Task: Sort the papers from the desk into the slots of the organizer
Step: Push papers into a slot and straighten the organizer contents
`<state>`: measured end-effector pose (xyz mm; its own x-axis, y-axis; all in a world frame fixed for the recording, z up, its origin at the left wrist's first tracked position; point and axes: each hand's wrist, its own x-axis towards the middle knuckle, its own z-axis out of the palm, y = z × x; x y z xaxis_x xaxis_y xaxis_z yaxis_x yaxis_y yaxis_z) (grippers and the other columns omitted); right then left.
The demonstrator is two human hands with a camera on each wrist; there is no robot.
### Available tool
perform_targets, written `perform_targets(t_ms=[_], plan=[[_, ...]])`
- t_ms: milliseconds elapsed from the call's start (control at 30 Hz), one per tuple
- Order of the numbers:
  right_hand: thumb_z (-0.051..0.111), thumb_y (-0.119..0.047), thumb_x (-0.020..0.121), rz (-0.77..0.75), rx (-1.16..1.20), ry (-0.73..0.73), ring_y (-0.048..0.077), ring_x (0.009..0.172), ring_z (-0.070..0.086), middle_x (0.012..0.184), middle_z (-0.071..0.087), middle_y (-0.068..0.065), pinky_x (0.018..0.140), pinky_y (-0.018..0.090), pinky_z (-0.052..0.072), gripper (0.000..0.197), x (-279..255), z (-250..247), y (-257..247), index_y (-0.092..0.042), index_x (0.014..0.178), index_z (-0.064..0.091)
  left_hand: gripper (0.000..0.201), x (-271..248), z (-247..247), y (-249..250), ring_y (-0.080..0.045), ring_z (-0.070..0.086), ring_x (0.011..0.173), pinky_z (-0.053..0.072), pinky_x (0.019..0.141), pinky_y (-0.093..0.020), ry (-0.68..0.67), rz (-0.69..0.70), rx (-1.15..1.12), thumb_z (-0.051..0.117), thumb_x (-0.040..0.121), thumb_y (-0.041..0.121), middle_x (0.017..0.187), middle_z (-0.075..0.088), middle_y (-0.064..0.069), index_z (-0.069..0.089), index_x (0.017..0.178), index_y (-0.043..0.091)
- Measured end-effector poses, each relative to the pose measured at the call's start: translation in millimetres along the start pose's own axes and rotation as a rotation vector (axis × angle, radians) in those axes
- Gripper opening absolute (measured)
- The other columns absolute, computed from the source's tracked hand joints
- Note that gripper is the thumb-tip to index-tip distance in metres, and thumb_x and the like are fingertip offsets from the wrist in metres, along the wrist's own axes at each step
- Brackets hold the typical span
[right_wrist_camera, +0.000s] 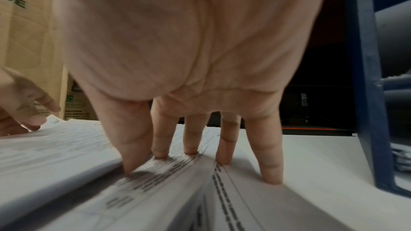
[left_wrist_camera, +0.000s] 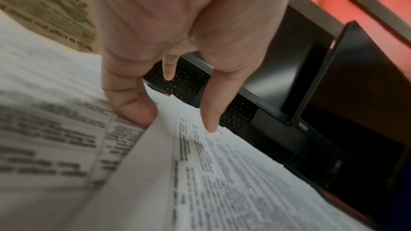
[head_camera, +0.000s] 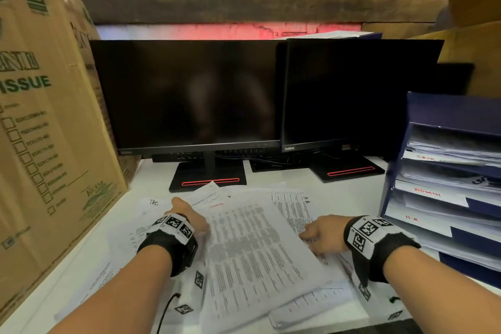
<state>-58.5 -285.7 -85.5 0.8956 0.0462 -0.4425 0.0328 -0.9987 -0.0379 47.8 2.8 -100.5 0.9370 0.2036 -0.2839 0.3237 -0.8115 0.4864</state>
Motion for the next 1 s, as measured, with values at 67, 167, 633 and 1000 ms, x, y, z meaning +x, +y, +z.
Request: perform_targets(t_ms=[67, 167, 633, 1000], plan=[[0.048, -0.037, 0.094, -0.010, -0.001, 0.007, 0.022, 0.138, 0.037, 0.153, 0.037, 0.000, 0.115, 0.035, 0.029, 0.048, 0.0, 2.6, 0.3, -0.034, 0.142, 0.044, 0.103, -0.3, -1.7, 2.9, -0.034, 0.057, 0.111, 0.049, 0.096, -0.045, -0.071, -0.033, -0.073, 0.086, 0.060, 0.028, 0.124, 0.053, -0.016, 0.022, 0.137, 0.006], [0.046, -0.031, 0.095, -0.017, 0.000, 0.005, 0.025, 0.135, 0.041, 0.149, 0.042, 0.003, 0.114, 0.036, 0.032, 0.045, -1.1, 4.7, -0.4, -0.035, 0.140, 0.047, 0.105, 0.2, -2.3, 1.5, -0.034, 0.057, 0.113, 0.049, 0.096, -0.045, -0.072, -0.040, -0.098, 0.088, 0.057, 0.031, 0.126, 0.053, -0.015, 0.025, 0.137, 0.005], [0.043, -0.049, 0.094, 0.040, 0.000, -0.044, 0.021, 0.130, 0.046, 0.145, 0.046, 0.001, 0.110, 0.036, 0.036, 0.053, -6.2, -9.7, -12.9, -0.022, 0.140, 0.048, 0.032, -19.5, -17.1, -7.6, -0.022, 0.068, 0.097, 0.058, 0.080, -0.036, -0.149, 0.315, -0.226, 0.069, 0.085, 0.012, 0.115, 0.069, -0.006, 0.064, 0.117, 0.012], [0.061, -0.011, 0.089, 0.071, 0.560, 0.439, 0.017, 0.069, 0.059, 0.085, 0.064, 0.007, 0.055, 0.025, 0.051, 0.006, -2.7, -30.1, -37.2, -0.008, 0.084, 0.063, 0.020, -49.8, -63.0, -27.5, -0.019, 0.069, 0.076, 0.057, 0.069, -0.033, -0.013, 0.321, -0.384, 0.068, 0.086, 0.033, 0.091, 0.071, -0.002, 0.060, 0.082, 0.015]])
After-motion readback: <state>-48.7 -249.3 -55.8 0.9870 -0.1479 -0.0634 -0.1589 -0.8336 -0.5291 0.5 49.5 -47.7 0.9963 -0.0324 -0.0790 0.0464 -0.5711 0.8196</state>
